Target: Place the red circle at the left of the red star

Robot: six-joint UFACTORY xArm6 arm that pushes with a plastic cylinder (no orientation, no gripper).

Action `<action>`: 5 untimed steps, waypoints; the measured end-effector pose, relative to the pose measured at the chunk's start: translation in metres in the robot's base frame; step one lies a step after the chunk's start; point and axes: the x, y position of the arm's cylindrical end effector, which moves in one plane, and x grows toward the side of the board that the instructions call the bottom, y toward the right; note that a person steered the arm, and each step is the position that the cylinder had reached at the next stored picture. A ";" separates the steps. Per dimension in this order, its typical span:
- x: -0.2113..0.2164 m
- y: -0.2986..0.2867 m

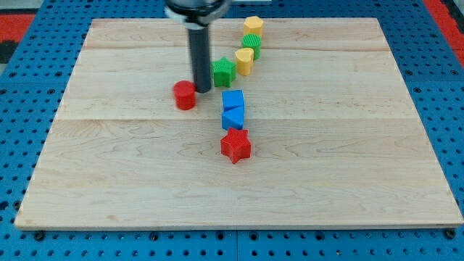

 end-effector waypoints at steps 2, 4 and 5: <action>0.019 -0.025; 0.076 -0.048; 0.109 -0.002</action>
